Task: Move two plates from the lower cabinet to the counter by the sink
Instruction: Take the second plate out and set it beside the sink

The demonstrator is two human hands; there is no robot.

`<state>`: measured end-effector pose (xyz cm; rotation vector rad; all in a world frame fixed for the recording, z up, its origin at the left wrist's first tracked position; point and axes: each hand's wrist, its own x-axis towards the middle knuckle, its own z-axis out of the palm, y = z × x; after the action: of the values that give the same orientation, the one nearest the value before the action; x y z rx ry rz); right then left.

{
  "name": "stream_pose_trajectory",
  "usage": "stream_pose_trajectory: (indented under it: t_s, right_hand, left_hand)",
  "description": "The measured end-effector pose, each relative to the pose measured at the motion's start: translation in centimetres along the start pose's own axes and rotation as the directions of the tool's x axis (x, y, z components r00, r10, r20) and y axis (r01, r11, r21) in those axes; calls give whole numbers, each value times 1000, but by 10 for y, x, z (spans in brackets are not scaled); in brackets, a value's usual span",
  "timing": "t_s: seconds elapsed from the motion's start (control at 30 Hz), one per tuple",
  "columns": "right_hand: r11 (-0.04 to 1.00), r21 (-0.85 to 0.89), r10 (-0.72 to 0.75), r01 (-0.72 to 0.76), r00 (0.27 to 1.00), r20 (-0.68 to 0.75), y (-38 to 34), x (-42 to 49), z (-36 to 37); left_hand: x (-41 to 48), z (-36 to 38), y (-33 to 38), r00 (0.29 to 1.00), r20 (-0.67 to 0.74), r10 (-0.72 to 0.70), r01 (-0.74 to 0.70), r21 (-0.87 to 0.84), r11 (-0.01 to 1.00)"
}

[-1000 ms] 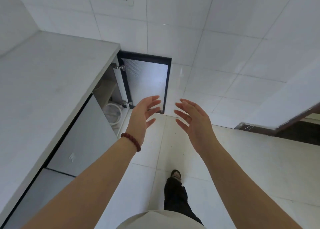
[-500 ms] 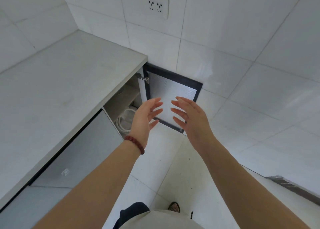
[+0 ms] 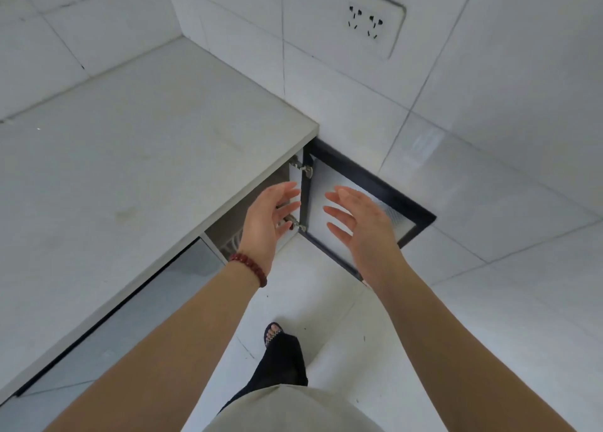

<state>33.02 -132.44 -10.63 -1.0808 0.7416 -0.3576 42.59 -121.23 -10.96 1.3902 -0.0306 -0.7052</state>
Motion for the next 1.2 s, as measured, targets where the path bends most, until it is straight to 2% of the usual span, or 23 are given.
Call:
stream_pose_trajectory:
  t_s: [0.3,0.43,0.57,0.7,0.9,1.07,1.2]
  right_hand:
    - [997,-44,71,-68,993,90,-19,90,24]
    - [986,-90,150,-137,976,159,-17,122,30]
    - [984,-141,136,-109,970,201,1,156,31]
    - [988,-150,61,-29,975,215,40,186,34]
    - [990,-137,58,-26,970,236,121,233,24]
    - [998,-52,47,-35,970,239,194,295,24]
    - [999,24,-33,27,963,268,251,339,29]
  left_hand:
    - [78,12,20,998,-67,-7,6,-20,1000]
    - [94,7,12,986,-167,-13,3,-63,998]
    - [111,0,-14,967,-254,20,-38,-68,997]
    - [132,-8,-57,960,-274,51,-77,-83,994]
    - [178,-29,-135,941,-325,98,-118,-42,992]
    - [242,-54,-194,922,-360,144,-183,-75,980]
    - [290,-79,-240,907,-358,223,-265,-73,961]
